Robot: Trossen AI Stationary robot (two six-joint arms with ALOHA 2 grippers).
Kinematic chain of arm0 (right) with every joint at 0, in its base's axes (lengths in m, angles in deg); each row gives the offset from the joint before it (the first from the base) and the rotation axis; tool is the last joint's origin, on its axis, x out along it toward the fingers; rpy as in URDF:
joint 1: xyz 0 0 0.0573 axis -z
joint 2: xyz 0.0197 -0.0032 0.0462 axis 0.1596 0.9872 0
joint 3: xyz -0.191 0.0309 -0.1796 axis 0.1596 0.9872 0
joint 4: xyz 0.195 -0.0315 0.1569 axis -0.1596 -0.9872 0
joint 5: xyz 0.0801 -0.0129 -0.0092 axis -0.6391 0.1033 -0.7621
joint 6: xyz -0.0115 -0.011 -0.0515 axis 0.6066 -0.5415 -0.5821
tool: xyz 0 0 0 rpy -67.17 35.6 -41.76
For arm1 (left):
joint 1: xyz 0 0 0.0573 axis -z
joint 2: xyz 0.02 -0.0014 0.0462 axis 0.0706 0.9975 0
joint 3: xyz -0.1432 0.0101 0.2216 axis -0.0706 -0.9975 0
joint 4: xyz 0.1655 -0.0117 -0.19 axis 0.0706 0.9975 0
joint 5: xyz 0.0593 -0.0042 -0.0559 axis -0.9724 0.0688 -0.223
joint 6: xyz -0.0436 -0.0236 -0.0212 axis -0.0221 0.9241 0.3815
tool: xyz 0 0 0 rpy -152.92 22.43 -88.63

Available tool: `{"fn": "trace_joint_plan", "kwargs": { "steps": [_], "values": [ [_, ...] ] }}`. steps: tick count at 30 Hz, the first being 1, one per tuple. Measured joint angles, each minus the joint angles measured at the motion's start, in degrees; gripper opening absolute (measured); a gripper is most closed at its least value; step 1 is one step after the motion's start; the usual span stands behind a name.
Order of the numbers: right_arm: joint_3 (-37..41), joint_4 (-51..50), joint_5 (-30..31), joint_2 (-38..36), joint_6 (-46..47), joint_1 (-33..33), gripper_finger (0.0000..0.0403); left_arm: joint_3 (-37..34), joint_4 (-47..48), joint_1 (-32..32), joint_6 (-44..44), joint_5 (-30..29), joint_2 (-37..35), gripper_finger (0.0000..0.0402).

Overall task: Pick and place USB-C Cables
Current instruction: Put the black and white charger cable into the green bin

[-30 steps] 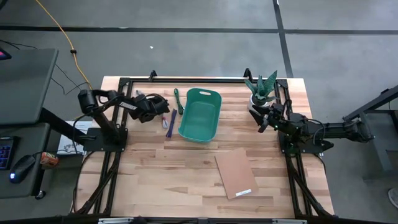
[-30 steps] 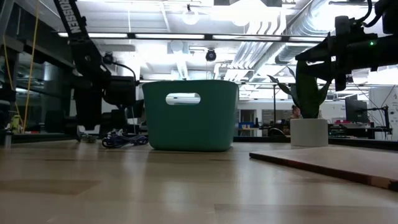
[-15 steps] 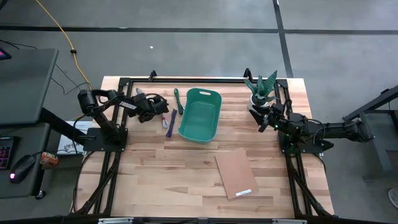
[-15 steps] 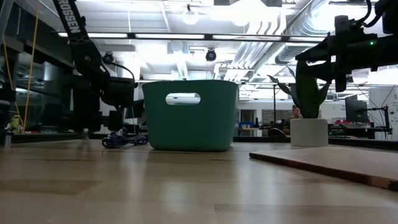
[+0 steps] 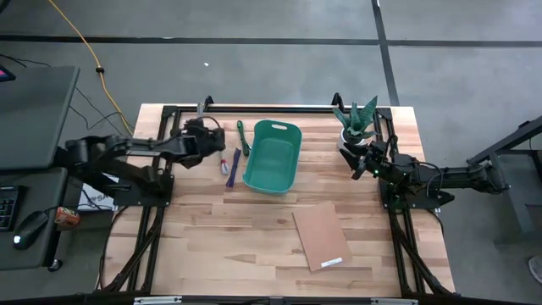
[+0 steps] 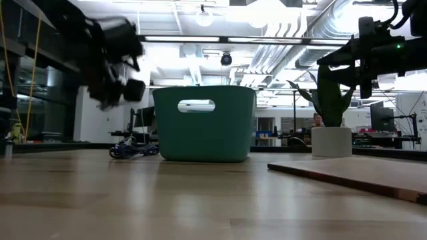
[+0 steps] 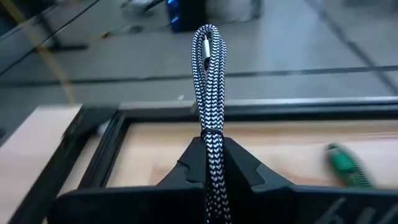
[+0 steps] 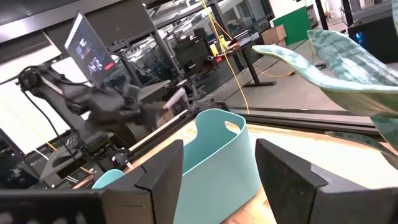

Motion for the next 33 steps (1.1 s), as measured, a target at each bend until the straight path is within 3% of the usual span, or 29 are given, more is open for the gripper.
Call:
{"fn": "trace_joint_plan", "kwargs": {
  "steps": [4, 7, 10, 13, 16, 18, 28, 33],
  "values": [
    [0.0, 0.02, 0.03, 0.0, -1.37, -0.01, 0.0193, 0.0, -5.79, 1.11, -13.83, 0.63, -7.51, 0.0002],
    [0.0, 0.02, 0.02, 0.0, -2.27, -0.02, 0.0193, 0.0, -11.96, 0.93, -24.91, 5.54, -12.77, 0.0001],
    [0.0, 0.44, 0.04, 0.0, -3.04, 0.0, 0.0193, 0.02, -18.37, 0.17, -35.31, 15.94, -17.72, 0.0001],
    [0.0, 0.75, 0.0, 0.0, -3.05, 0.0, 0.0193, 0.04, -23.53, -0.36, -41.32, 30.72, -21.67, 0.0001],
    [0.0, 1.72, -0.35, -0.02, -3.05, 0.0, 0.0193, -0.03, -27.17, -0.12, -43.03, 42.75, -24.47, 0.0002],
    [0.0, 2.63, -0.75, 0.0, -3.39, -0.02, 0.0193, -1.36, -31.4, 0.72, -43.12, 47.71, -25.34, 0.0002],
    [0.0, 6.04, -3.8, -0.02, -6.36, -0.01, 0.0193, -23.49, -75.56, 3.53, -40.75, 61.71, -23.25, 0.0002],
    [0.0, 8.48, -5.36, -0.02, -6.72, 0.0, 0.0193, -25.83, -79.54, 3.57, -38.11, 65.34, -20.9, 0.0001]
  ]
}}
